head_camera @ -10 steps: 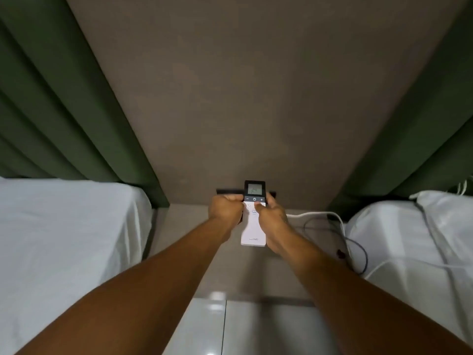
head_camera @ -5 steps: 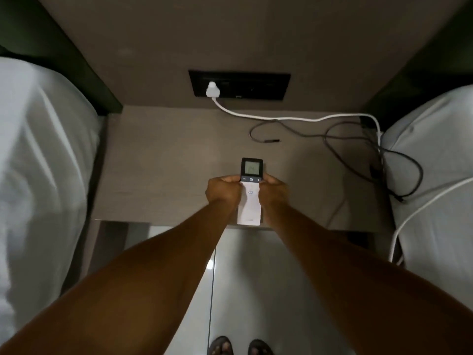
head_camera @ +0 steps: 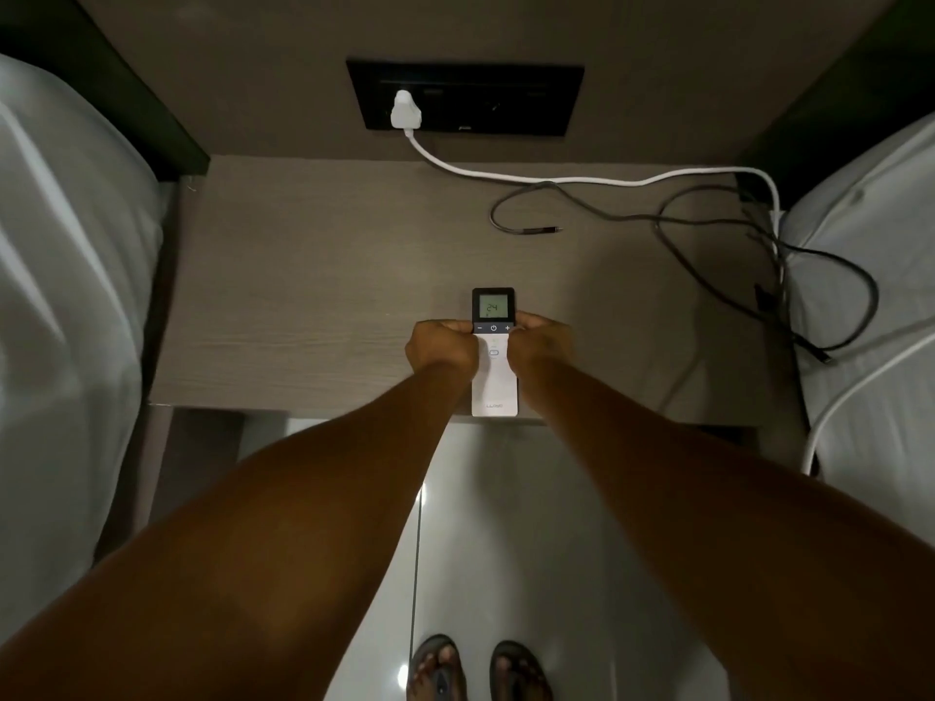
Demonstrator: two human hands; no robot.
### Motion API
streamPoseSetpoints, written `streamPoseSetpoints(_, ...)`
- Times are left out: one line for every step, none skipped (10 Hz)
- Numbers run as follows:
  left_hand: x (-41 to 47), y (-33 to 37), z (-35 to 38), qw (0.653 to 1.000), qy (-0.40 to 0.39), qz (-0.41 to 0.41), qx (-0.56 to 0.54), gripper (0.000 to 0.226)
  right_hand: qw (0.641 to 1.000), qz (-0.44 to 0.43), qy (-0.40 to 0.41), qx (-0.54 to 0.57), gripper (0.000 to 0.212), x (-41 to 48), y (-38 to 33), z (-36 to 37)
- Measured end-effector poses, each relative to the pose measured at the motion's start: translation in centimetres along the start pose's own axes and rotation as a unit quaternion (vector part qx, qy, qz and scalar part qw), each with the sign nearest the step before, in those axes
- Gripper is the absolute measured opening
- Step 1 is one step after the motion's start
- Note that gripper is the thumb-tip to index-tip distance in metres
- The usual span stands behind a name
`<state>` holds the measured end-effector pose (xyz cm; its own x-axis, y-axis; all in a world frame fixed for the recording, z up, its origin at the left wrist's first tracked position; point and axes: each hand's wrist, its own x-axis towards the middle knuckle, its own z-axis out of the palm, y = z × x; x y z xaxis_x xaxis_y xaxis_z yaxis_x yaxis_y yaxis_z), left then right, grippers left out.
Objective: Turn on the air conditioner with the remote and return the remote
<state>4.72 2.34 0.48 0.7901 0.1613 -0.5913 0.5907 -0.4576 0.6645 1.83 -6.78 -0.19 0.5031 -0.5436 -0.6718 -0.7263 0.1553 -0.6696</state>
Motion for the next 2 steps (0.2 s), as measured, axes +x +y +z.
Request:
streamPoseSetpoints(-0.5,0.2,-0.1,0.999,-0.003,0.032,0.029,0.017,0.999,-0.016,0.01,-0.039,0.023,-0.2,-0.7,-0.3)
streamPoseSetpoints(-1.8,0.7,-0.7,0.995,-0.034,0.071,0.067,0.021,0.997,-0.044,0.044,-0.048,0.012,-1.3,-1.6,-1.0)
